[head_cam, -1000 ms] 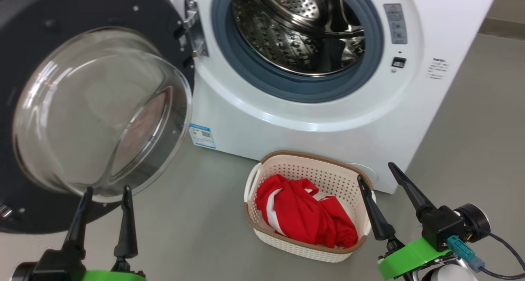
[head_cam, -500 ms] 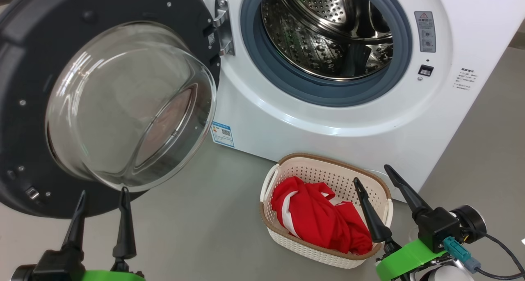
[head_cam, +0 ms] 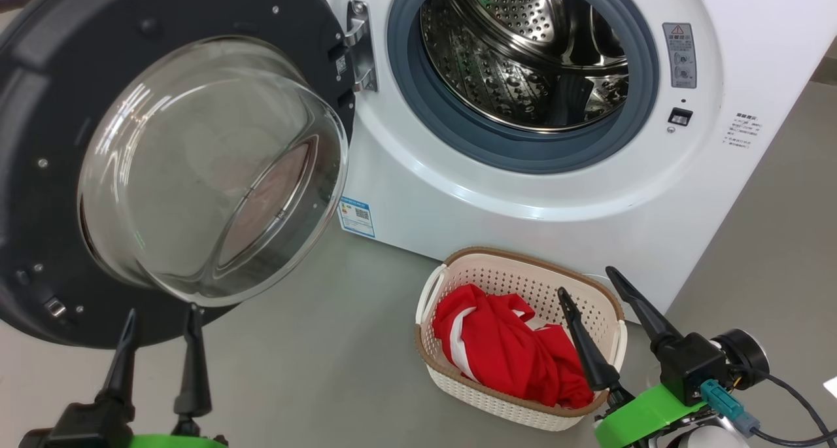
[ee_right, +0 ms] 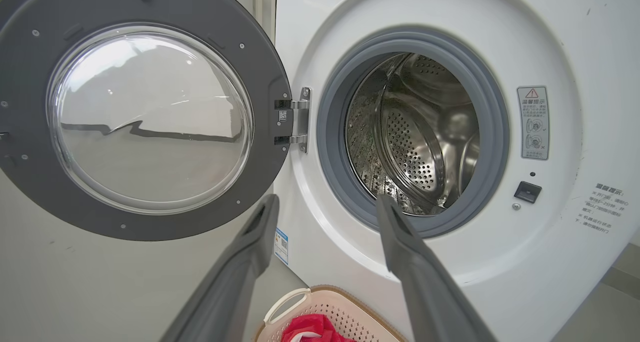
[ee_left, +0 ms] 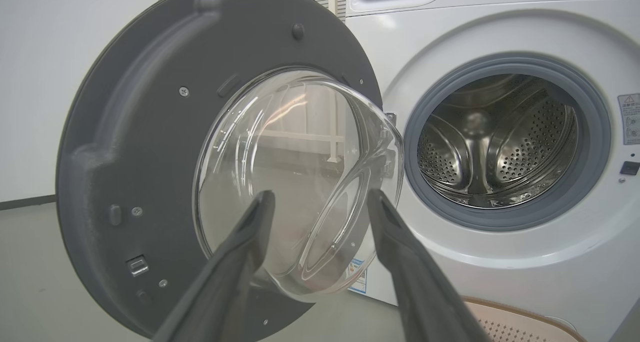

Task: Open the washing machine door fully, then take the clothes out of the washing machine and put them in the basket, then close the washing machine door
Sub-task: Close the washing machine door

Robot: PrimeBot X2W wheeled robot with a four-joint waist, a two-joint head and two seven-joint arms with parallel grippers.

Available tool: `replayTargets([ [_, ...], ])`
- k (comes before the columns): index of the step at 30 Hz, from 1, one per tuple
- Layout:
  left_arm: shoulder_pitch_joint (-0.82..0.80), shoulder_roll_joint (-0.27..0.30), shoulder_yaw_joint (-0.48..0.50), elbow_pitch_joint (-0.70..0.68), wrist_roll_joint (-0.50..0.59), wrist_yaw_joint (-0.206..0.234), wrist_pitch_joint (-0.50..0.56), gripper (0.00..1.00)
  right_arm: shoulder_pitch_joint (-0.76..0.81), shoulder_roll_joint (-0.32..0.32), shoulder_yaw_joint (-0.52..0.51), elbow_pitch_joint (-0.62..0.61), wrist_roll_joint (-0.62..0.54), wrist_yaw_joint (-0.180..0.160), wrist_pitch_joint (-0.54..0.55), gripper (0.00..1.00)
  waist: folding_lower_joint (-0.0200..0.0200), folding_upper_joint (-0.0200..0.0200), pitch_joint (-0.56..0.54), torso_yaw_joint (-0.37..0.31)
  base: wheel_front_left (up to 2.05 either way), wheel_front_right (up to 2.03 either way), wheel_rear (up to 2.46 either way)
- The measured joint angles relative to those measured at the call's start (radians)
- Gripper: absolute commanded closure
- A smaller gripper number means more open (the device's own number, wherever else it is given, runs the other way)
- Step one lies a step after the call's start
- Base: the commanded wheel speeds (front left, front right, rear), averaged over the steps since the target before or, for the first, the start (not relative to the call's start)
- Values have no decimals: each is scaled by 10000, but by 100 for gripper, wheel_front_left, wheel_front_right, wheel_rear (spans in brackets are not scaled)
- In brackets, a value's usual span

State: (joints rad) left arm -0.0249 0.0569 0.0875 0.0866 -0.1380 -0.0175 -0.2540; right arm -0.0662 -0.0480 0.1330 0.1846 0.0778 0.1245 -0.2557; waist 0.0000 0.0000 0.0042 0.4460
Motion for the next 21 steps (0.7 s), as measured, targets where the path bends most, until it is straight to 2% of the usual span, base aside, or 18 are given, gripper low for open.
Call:
replayTargets([
  [1, 0, -2, 2, -35, -65, 0, 0, 100, 0, 0, 2, 10, 0, 0, 0, 0, 0, 0, 11, -7, 0, 0, 0],
  [4, -7, -6, 42, -201, -92, 12, 0, 100, 1, -2, 2, 75, 0, 0, 0, 0, 0, 0, 52, -22, 0, 0, 0],
  [7, -167, 38, 198, -508, -58, 201, 0, 100, 4, -2, 0, 127, 0, 0, 0, 0, 0, 0, 67, -5, 0, 0, 0],
  [15, -1850, 974, 1174, -1189, 364, 930, -6, 100, 3, -4, 23, 180, -17, 0, 0, 0, 0, 0, 135, -30, 0, 0, 0],
  [17, -2326, 1254, 1532, -1172, 579, 1269, -15, 100, -2, -4, 35, 196, -188, 0, 0, 0, 0, 0, 183, -74, 0, 0, 0],
  [21, -3552, 1693, 2155, -679, 397, 1499, 2, 100, -24, -8, 23, 267, -251, 0, 0, 0, 0, 0, 297, -163, 0, 0, 0],
])
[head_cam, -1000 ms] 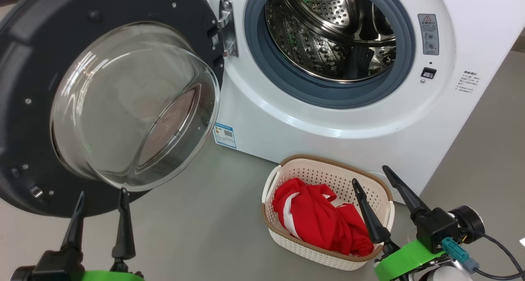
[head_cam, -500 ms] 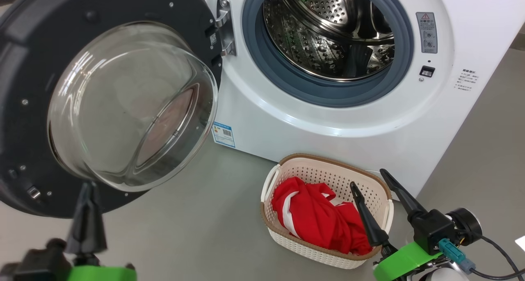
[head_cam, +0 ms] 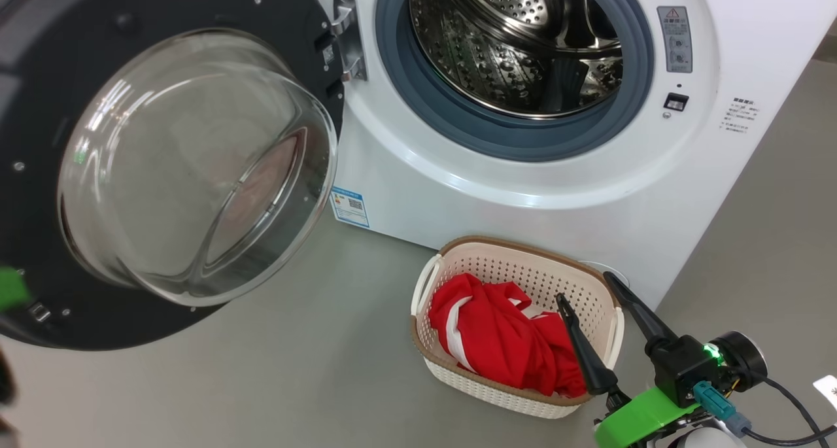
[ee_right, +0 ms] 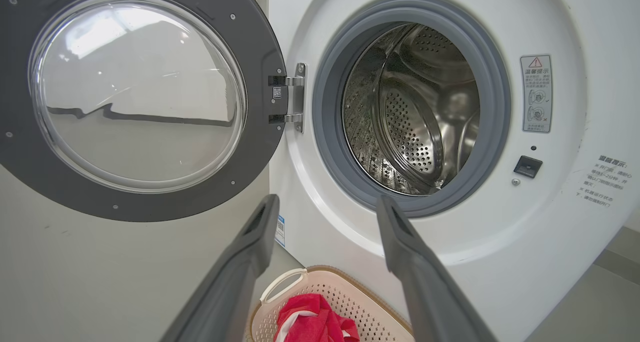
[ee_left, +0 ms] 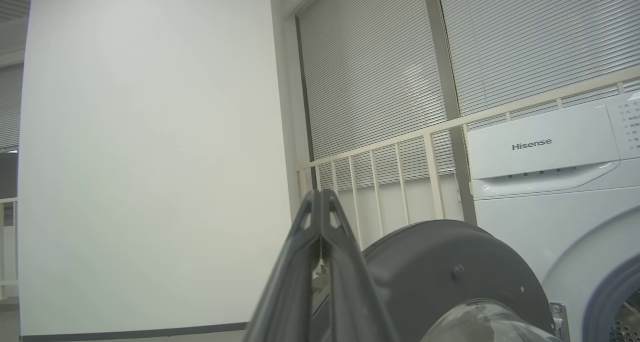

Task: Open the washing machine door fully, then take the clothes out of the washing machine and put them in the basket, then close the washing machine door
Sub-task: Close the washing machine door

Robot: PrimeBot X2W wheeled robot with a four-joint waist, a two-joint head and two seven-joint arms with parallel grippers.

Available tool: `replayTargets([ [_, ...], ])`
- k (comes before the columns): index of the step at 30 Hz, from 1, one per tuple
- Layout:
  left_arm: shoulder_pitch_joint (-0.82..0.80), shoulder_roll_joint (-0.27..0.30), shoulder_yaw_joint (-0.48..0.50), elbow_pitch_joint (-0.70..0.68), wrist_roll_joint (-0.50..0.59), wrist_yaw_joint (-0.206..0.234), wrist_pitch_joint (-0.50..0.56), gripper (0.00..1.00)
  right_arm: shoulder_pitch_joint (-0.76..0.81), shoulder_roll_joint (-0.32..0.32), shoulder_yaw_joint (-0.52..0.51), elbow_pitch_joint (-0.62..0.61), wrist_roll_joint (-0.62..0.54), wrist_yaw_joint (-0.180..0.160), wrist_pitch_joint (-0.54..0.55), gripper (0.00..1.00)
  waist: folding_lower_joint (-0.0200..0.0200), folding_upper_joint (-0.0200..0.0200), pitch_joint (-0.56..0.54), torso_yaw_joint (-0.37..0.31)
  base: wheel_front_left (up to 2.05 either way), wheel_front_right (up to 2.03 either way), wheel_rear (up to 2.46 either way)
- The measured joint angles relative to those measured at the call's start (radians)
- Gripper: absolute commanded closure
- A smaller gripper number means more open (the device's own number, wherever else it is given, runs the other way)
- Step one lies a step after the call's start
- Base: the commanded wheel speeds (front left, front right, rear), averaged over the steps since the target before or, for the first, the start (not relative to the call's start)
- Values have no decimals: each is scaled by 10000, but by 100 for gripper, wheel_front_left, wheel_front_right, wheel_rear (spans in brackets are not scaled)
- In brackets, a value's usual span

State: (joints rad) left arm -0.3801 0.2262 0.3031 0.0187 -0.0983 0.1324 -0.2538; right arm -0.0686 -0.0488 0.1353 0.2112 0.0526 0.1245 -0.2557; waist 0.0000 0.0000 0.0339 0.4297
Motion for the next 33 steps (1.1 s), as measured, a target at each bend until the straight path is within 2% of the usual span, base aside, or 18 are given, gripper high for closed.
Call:
replayTargets([
  [7, -1831, 506, 905, 2073, -972, 228, 642, 100, -99, -6, -21, 79, -100, 0, 0, 0, 0, 0, 199, -177, 0, 0, 0],
  [14, -3486, 809, 1950, 4656, -2606, 146, 1680, 100, -248, -13, -27, 117, -150, 0, 0, 0, 0, 0, 326, -331, 0, 0, 0],
  [18, -4393, 802, 2863, 6144, -4238, -125, 3091, 100, -267, -15, -31, 148, -203, 0, 0, 0, 0, 0, 366, -388, 0, 0, 0],
  [22, -5032, 872, 3498, 7310, -5404, -288, 4441, 100, -364, -17, -33, 153, -205, 0, 0, 0, 0, 0, 394, -431, 0, 0, 0],
  [27, -5459, 1285, 3950, 8387, -6217, -378, 5768, 100, -364, -17, -6, 163, -205, 0, 0, 0, 0, 0, 458, -461, 0, 0, 0],
  [33, -5585, 1609, 3948, 9064, -6604, -865, 7091, 100, -364, -21, 59, 221, -221, 0, 0, 0, 0, 0, 480, -542, 0, 0, 0],
])
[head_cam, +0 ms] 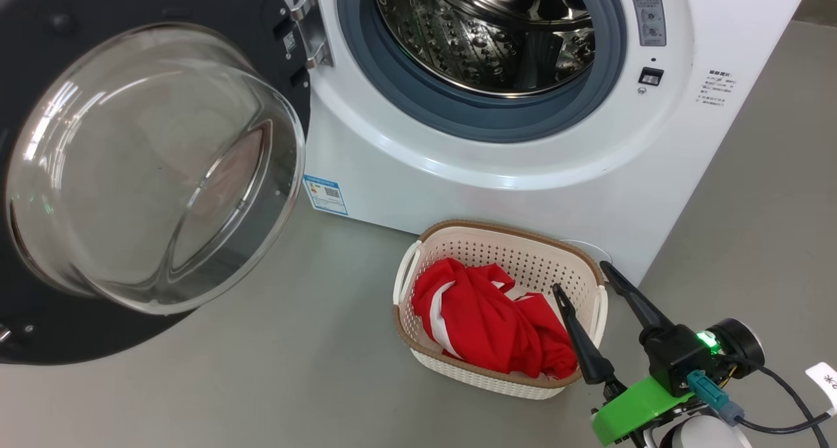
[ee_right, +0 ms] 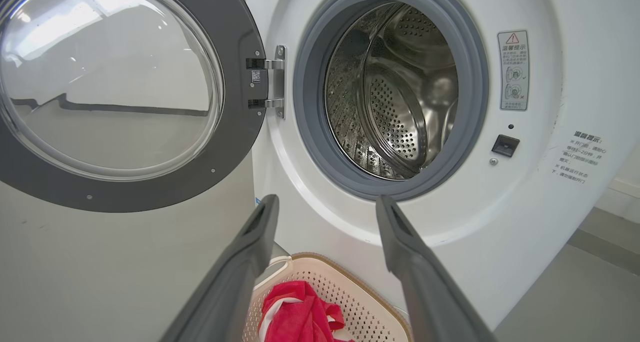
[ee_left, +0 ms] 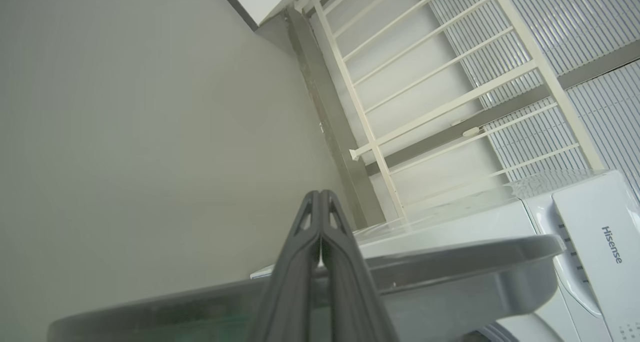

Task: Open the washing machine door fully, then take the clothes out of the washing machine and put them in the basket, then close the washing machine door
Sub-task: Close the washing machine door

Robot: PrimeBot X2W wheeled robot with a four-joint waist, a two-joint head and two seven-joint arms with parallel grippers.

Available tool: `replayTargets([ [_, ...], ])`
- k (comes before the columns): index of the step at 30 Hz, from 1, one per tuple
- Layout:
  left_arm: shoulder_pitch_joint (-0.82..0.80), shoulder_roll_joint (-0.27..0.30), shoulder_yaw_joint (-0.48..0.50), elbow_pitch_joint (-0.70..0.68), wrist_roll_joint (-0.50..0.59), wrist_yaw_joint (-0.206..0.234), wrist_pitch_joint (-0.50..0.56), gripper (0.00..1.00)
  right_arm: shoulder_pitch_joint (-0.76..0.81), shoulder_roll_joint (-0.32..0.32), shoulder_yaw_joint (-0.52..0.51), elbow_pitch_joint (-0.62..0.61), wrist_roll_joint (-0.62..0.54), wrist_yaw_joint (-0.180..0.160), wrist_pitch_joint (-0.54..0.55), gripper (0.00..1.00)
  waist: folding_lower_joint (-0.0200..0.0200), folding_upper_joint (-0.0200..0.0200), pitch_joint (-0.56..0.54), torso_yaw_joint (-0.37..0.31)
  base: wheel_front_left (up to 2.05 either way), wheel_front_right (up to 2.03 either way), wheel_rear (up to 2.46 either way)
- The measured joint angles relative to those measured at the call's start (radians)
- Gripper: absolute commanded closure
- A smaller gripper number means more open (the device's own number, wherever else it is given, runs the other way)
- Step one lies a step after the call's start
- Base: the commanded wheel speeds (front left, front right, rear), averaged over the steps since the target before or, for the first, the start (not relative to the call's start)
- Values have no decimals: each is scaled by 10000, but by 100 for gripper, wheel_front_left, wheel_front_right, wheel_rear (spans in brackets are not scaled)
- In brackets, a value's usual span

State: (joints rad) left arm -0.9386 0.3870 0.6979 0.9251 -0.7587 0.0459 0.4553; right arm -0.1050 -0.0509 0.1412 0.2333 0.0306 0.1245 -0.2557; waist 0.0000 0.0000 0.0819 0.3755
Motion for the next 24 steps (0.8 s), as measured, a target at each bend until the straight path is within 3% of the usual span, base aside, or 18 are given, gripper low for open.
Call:
replayTargets([
  [6, 21, 104, -234, 150, -163, -731, 988, 100, 0, -2, 109, 25, -15, 0, 0, 0, 0, 0, -53, -10, 0, 0, 0],
  [11, 227, 153, -259, 90, -278, -917, 1269, 100, 0, -2, 343, 10, -61, 0, 0, 0, 0, 0, -110, 31, 0, 0, 0],
  [24, 562, -205, 479, -558, -1829, -1172, 2993, 100, -2, -4, 479, -92, -334, 0, 0, 0, 0, 0, -173, 205, 0, 0, 0],
])
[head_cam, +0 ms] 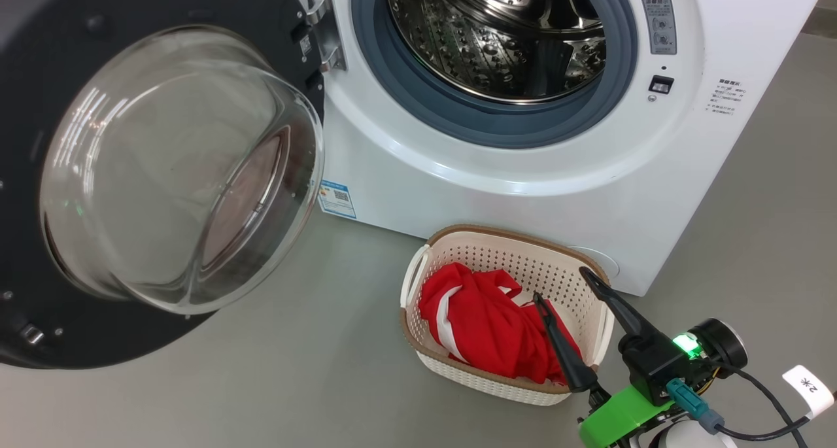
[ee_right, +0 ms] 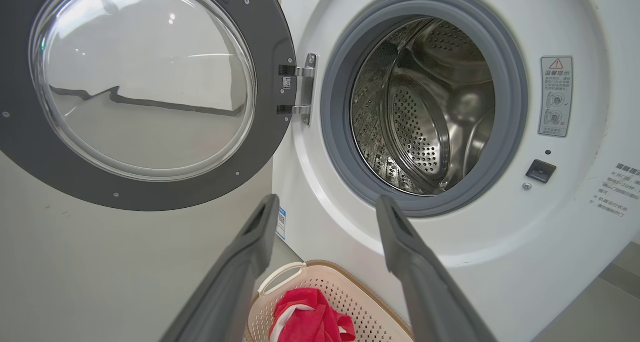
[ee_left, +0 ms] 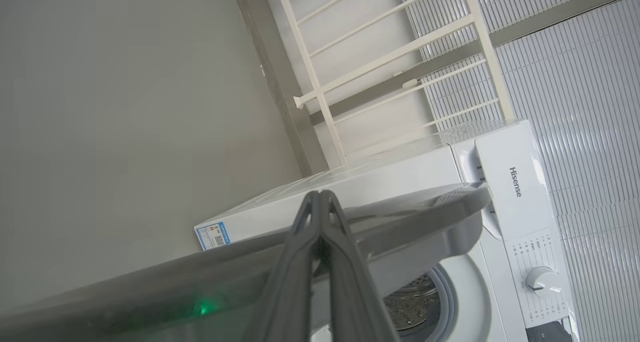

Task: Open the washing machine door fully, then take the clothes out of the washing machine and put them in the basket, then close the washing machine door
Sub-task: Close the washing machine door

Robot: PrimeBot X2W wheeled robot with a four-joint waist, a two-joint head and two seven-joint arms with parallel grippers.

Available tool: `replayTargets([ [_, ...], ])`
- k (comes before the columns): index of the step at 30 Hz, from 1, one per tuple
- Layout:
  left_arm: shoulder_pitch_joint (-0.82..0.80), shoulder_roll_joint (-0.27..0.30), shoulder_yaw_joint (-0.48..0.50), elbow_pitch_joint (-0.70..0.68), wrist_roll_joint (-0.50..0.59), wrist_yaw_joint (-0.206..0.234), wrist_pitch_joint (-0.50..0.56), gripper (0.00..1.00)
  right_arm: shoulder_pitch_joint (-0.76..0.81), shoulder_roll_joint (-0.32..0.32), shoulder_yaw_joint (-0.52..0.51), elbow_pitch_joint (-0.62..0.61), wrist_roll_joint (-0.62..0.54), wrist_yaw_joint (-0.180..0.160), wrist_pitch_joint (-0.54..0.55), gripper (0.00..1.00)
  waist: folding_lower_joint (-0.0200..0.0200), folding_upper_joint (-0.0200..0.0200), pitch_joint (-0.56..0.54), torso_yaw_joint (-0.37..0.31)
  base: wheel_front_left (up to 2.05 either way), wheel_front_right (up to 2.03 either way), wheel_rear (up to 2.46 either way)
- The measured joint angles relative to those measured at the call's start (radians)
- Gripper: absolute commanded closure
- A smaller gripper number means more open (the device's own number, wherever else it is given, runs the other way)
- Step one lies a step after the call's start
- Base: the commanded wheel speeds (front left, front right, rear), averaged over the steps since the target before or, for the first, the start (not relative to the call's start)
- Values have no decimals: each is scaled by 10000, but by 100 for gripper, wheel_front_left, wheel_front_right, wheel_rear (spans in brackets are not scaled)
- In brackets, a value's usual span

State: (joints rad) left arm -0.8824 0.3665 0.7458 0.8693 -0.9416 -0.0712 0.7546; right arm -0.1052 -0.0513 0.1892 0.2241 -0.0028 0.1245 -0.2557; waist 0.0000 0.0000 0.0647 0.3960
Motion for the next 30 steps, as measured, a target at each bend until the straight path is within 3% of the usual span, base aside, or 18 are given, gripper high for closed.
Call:
replayTargets([
  [15, 1058, -1313, 606, -2554, -1342, 205, 1655, 100, 0, -4, 8, 0, 25, 0, 0, 0, -1, 0, 132, -19, 0, 0, 0],
  [30, 2659, -3074, 474, -6427, -2184, 1551, 3421, 100, -16, -8, 0, 0, 59, 0, 0, 0, 0, 0, 251, -104, 0, 0, 0],
])
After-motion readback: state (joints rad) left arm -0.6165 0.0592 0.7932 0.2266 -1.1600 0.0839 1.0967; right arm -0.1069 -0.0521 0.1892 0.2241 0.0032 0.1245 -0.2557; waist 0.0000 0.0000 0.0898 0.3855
